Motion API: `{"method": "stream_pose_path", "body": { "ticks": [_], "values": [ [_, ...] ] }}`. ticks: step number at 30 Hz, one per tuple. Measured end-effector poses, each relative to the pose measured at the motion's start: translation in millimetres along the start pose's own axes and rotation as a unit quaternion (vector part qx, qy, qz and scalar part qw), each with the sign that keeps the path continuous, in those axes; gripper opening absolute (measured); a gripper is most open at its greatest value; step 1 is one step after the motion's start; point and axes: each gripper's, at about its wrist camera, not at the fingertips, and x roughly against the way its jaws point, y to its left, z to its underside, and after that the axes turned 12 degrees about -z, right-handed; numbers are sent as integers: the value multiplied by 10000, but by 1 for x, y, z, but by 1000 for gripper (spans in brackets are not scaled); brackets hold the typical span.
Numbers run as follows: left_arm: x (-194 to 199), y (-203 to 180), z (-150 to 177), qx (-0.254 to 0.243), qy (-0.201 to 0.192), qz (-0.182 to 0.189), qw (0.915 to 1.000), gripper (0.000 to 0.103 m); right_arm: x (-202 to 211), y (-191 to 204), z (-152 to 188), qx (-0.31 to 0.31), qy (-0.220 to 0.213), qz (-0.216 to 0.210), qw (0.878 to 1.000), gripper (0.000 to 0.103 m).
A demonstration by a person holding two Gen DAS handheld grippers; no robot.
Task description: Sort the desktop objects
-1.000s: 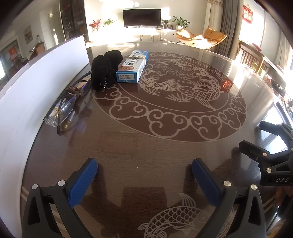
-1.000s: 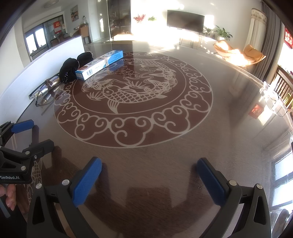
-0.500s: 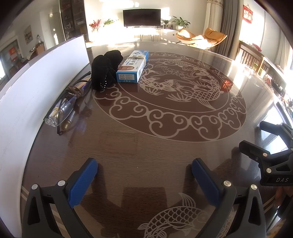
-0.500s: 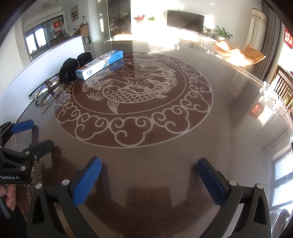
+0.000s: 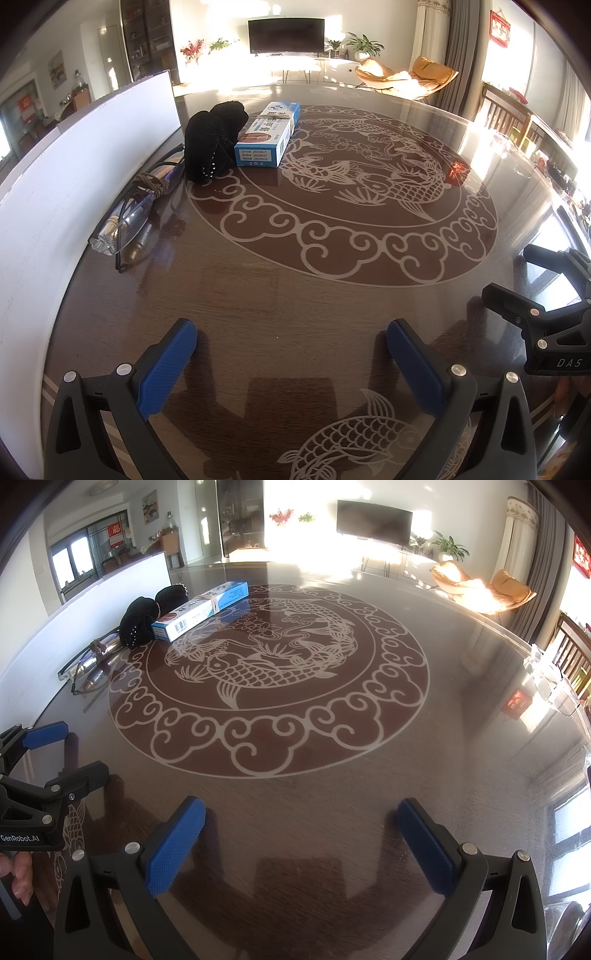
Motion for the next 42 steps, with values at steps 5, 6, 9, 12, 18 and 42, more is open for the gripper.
{"method": "stream_pose_path", "body": {
  "ticks": [5, 6, 9, 12, 18, 42],
  "values": [
    [-1, 2, 0, 43, 19, -38, 10000, 103, 0, 0, 0, 0, 0, 0, 10000, 103],
    [-1, 5, 1, 118, 39, -100, 9999, 103, 0, 1, 0, 0, 0, 0, 10000, 103],
    [-5, 21, 0, 488, 141, -347, 9981, 103, 0, 0, 0, 0, 0, 0, 10000, 103],
    [-10, 38, 0, 848, 239, -593, 9943, 103, 0, 0, 0, 0, 1, 0, 10000, 103],
    [-12, 52, 1, 1162, 305, -802, 9895, 103, 0, 0, 0, 0, 0, 0, 10000, 103],
    [-15, 48, -2, 1120, 244, -797, 9902, 103, -179, 121, -232, 375, 889, -1072, 9895, 92]
  ]
}}
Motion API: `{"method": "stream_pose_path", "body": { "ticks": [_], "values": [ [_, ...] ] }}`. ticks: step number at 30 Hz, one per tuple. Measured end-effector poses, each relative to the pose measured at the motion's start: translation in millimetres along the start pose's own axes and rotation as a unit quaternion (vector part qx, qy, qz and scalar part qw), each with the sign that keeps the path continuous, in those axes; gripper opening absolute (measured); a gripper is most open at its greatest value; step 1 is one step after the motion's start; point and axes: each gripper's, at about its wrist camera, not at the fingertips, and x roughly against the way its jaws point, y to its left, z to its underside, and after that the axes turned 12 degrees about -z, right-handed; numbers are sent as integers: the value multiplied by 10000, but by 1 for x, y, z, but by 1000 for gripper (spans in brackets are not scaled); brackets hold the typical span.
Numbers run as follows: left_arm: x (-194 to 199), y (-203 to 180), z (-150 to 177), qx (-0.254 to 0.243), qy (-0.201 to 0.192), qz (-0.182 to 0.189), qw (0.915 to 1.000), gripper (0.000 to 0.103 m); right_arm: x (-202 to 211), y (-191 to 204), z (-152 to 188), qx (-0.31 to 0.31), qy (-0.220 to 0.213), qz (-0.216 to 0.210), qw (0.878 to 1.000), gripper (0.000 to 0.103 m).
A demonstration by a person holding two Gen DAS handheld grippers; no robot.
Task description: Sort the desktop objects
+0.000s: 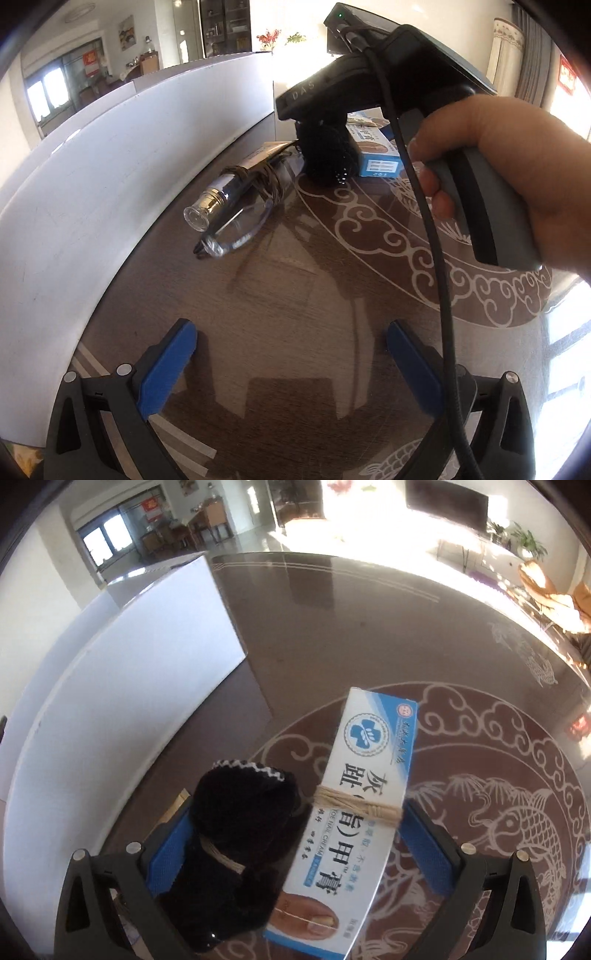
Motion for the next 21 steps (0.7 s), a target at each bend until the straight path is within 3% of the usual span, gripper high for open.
{"method": "stream_pose_path", "body": {
  "ticks": [3, 10, 15, 19, 21],
  "values": [
    [0, -1, -1, -7, -4, 5, 10000, 103, 12, 0, 19, 168, -152, -5, 9997, 81],
    [2, -10, 0, -228, -50, 160, 9996, 103, 71, -38, 109, 171, -242, -45, 9995, 80],
    [-1, -10, -1, -234, -64, 167, 9996, 103, 116, -68, 171, -346, -370, -279, 9983, 96],
    [-1, -10, -1, -232, -67, 167, 9996, 103, 163, -96, 204, -1130, -1345, -695, 9820, 98],
    [-1, -10, -1, -232, -66, 168, 9996, 103, 172, -97, 209, -1172, -1564, -249, 9804, 100]
  ]
}}
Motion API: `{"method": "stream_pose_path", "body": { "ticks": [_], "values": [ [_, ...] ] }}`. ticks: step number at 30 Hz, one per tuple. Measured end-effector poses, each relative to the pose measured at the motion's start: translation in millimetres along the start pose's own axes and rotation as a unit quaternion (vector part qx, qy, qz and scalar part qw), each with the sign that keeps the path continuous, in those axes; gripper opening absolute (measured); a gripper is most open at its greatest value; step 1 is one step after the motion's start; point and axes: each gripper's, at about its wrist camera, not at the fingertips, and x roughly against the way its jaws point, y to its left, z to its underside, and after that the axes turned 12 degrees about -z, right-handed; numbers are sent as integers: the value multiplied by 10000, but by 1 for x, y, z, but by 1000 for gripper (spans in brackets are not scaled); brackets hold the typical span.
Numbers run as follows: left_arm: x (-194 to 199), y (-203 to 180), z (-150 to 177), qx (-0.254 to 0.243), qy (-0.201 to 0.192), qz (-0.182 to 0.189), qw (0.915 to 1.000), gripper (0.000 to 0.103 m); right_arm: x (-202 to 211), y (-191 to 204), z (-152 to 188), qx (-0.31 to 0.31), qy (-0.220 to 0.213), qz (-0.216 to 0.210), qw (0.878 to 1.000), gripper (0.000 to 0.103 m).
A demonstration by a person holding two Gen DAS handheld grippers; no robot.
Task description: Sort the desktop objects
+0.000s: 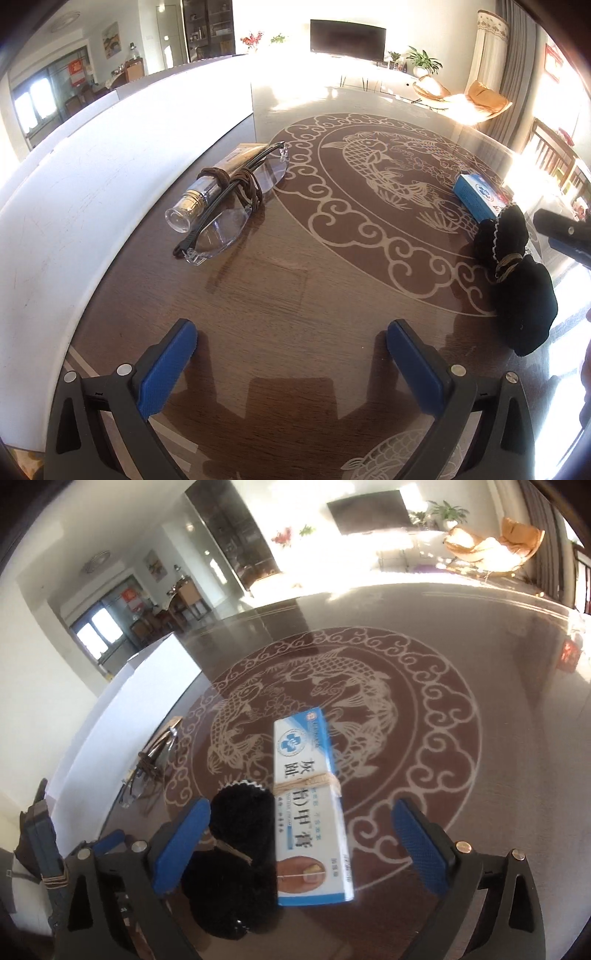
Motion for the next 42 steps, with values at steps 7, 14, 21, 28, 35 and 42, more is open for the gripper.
{"method": "stream_pose_path", "body": {
  "ticks": [7, 14, 21, 28, 35, 42],
  "values": [
    [0, -6, 1, -104, -27, 377, 9992, 103, -21, 56, 19, 1553, 670, 335, 9850, 99],
    [24, -12, 0, -113, -562, 880, 9945, 103, -28, 44, 31, 1403, 720, 601, 9857, 100],
    [30, 13, -1, 433, -713, 1062, 9908, 103, -44, 45, 40, 1255, 870, 643, 9862, 103],
    [20, 40, 3, 1117, -459, 1414, 9826, 103, -58, 75, 52, 1669, 989, 435, 9800, 103],
    [22, 32, 4, 951, -463, 1451, 9838, 103, -56, 65, 49, 1839, 943, 509, 9771, 103],
    [23, 27, 5, 825, -439, 1451, 9850, 103, -56, 65, 49, 1850, 936, 507, 9770, 103]
  ]
}}
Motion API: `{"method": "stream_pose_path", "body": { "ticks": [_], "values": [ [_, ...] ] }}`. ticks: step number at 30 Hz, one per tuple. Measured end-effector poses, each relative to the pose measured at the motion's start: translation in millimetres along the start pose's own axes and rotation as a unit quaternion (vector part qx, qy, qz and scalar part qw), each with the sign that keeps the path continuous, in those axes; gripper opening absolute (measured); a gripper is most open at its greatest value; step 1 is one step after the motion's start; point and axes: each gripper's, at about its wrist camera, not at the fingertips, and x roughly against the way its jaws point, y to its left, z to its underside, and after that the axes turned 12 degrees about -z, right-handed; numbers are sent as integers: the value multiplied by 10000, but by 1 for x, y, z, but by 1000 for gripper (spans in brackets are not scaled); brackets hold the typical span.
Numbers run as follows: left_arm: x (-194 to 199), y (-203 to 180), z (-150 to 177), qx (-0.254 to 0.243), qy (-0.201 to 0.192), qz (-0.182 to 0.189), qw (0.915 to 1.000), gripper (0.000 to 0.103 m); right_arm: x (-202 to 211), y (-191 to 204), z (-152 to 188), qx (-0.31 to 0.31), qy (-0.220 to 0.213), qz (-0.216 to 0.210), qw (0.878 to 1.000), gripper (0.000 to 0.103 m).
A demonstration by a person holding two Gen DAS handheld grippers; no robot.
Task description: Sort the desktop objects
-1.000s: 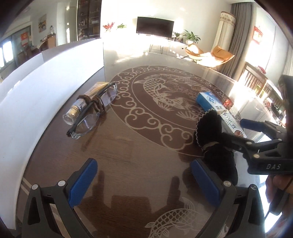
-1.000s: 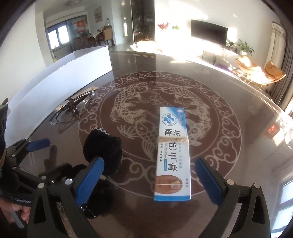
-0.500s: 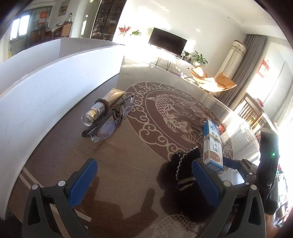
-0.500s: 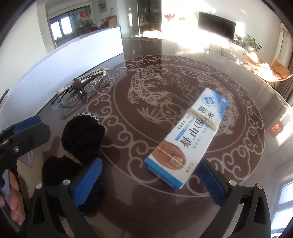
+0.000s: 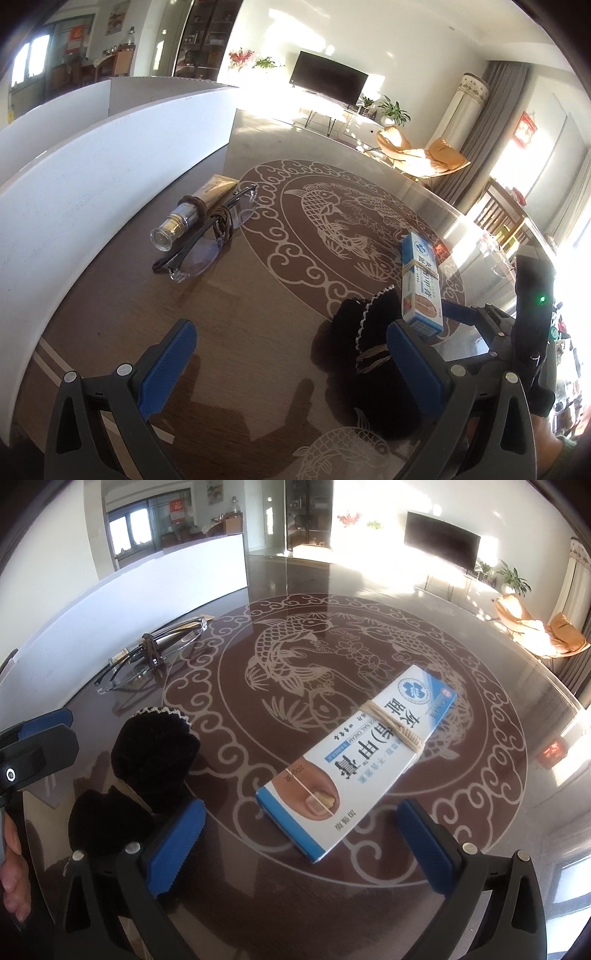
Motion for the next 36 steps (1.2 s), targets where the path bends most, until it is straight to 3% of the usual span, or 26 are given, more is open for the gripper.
{"method": "stream_pose_path", "body": {
  "ticks": [36],
  "values": [
    [2, 3, 0, 92, -4, 66, 9999, 103, 0, 0, 0, 4, 2, -3, 10000, 103]
  ]
}}
